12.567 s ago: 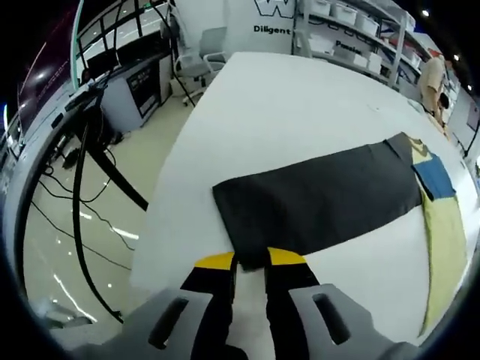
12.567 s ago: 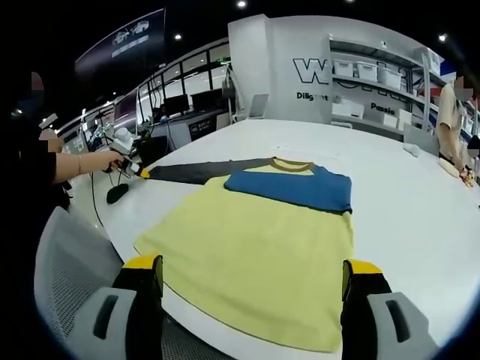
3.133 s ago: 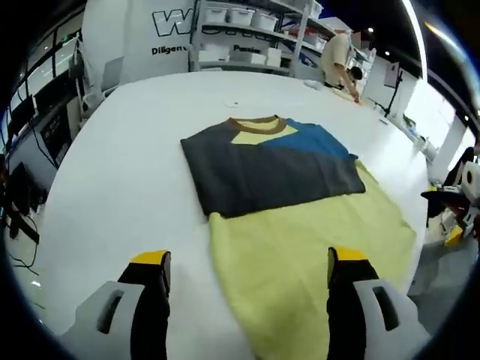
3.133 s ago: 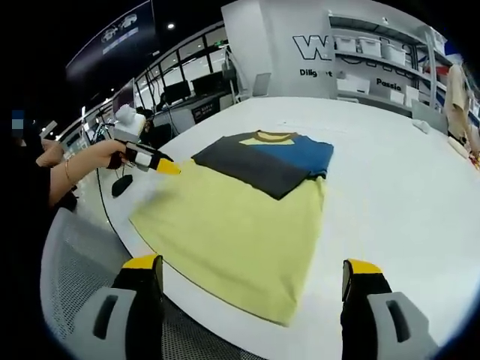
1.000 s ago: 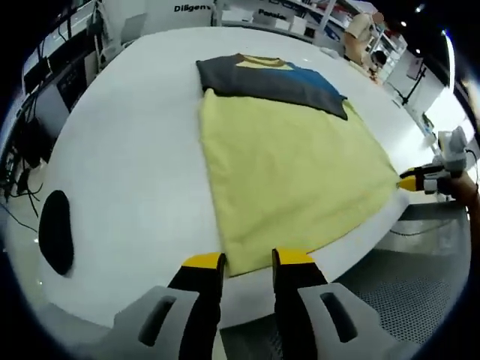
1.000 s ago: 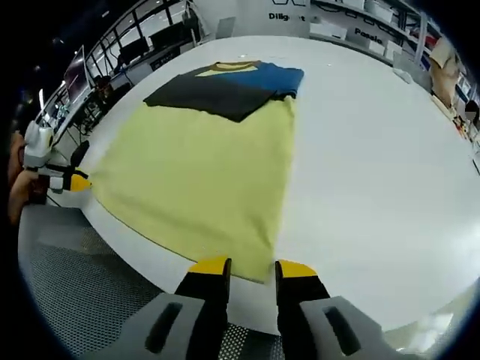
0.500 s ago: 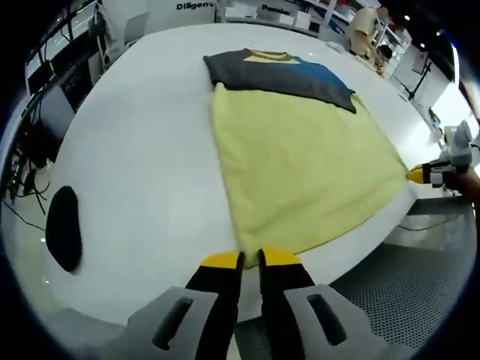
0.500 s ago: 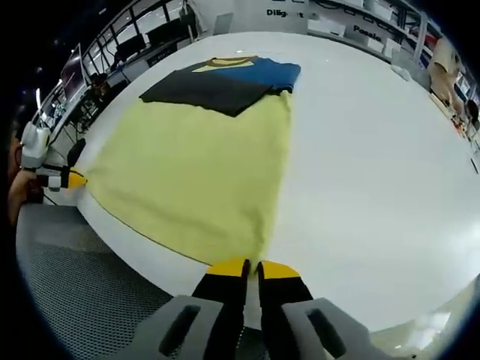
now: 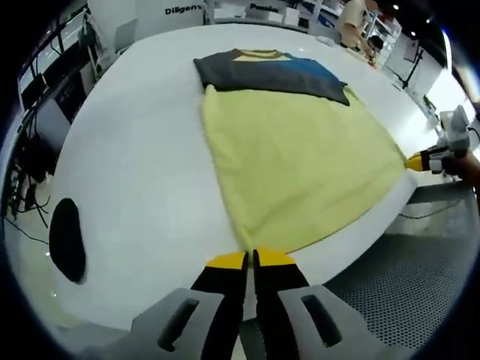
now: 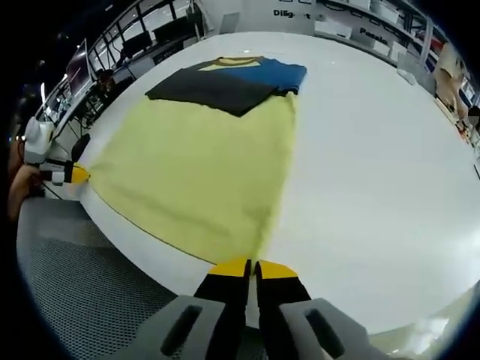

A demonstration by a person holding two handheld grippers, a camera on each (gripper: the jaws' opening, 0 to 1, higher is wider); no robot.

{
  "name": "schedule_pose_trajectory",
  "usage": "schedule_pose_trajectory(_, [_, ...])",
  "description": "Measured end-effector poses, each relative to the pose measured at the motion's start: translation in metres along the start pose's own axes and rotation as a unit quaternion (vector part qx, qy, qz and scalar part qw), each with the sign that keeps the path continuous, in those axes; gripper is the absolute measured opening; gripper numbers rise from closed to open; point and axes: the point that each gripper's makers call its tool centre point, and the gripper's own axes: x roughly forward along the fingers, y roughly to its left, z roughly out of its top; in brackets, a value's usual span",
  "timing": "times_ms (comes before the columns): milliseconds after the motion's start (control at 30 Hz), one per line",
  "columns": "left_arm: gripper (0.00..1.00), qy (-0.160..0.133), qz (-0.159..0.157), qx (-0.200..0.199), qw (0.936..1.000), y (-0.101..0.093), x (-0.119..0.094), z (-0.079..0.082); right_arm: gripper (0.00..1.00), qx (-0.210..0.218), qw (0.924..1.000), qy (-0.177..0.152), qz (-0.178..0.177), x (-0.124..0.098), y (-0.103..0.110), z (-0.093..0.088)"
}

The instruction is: Fold the garment on the visible template until the final outline fits inside the template.

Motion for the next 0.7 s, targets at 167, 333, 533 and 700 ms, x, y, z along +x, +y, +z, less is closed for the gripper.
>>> schedule_pose_trajectory(167, [0.08, 0.002, 0.001, 0.022, 0.9998, -0.002, -0.006, 0.003, 0.00, 0.017, 0.9998, -0.001, 0.011, -0.007, -0.001, 0.002])
schedule_pose_trajectory(333, [0.08, 0.008, -0.016, 0.042, 0.9989, -0.008, -0.014, 0.006, 0.00, 0.028, 0.9994, 0.003, 0.019, -0.016, -0.006, 0.005])
schedule_pose_trajectory(533, [0.08, 0.021, -0.023, 0.053, 0.9981, -0.013, -0.013, -0.001, 0.00, -0.005, 0.9994, 0.035, 0.007, -0.018, -0.004, -0.004])
schedule_pose_trajectory(700, [0.08, 0.043, -0.027, 0.065, 0.9966, -0.017, -0.014, -0.012, 0.00, -0.023, 0.9976, 0.066, 0.003, -0.019, -0.001, -0.015])
